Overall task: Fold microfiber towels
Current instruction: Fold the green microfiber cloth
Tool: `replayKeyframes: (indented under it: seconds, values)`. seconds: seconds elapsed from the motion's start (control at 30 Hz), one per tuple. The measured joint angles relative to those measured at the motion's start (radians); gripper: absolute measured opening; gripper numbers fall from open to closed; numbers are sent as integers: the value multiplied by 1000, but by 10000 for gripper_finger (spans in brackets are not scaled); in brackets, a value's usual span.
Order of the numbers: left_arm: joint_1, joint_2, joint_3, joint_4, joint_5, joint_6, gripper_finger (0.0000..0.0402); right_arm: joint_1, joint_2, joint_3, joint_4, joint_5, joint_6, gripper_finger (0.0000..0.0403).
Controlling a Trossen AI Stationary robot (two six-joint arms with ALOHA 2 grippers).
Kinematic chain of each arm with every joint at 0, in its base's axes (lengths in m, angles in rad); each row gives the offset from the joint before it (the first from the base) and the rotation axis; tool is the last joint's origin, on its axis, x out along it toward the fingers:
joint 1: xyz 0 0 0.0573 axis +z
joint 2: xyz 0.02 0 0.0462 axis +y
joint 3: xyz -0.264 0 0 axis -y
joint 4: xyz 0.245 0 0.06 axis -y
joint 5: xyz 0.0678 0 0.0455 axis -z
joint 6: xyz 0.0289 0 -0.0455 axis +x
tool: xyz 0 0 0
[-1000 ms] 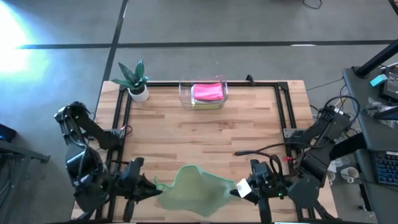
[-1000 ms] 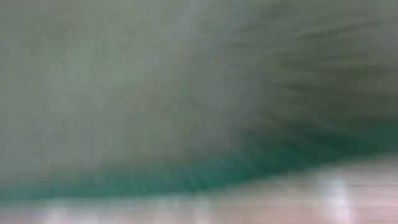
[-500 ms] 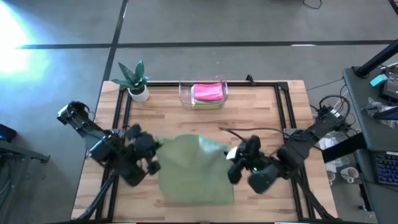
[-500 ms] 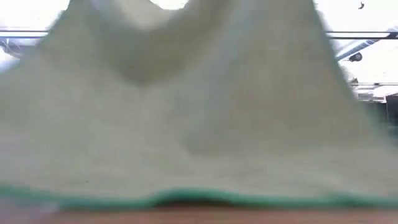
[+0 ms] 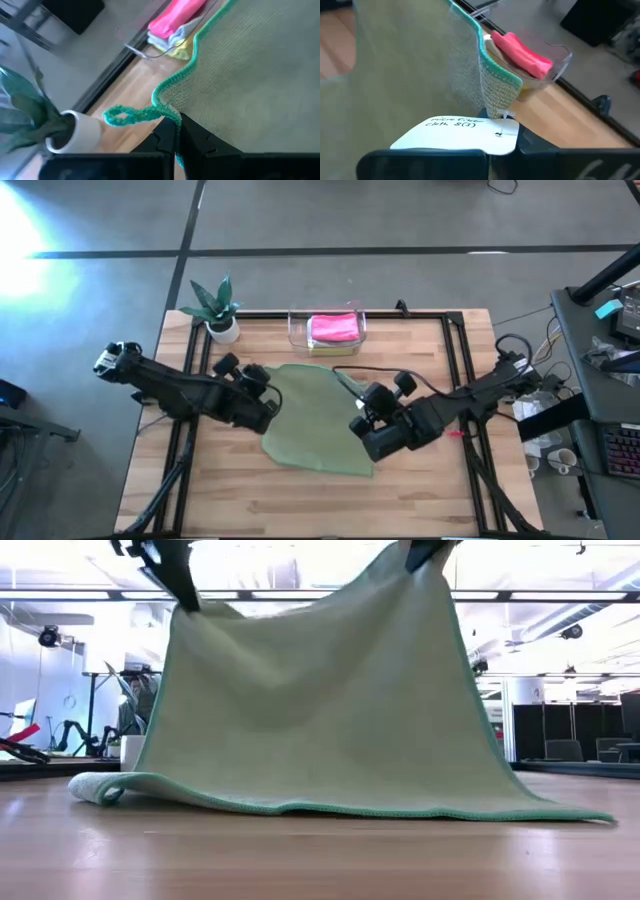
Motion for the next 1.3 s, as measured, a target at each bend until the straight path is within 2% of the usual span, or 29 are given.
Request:
replayKeyframes:
  seconds: [0.17,0.33,0.47,0.63,0.73,1.03,1.13,1.3]
  values:
    - [63,0,-26,77,-2,124,0,-40,36,-9,2,-7,-71,9]
    - [50,-17,33,90,45,160,0,-35,17,-3,6,-22,-74,9]
    - [7,-43,92,84,144,173,0,-3,-13,-3,31,-41,-66,9]
    - [-62,-56,157,83,320,176,0,50,-45,-3,100,-148,-110,9]
    - [-107,-56,183,83,358,175,0,87,-63,-3,141,-181,-112,9]
    - [-199,-57,292,88,529,136,0,200,-103,-3,298,-185,-112,9]
    - [-230,-56,334,88,558,89,0,233,-108,-3,370,-184,-116,9]
    - [-290,-56,403,115,587,16,0,282,-108,-3,521,-176,-219,9]
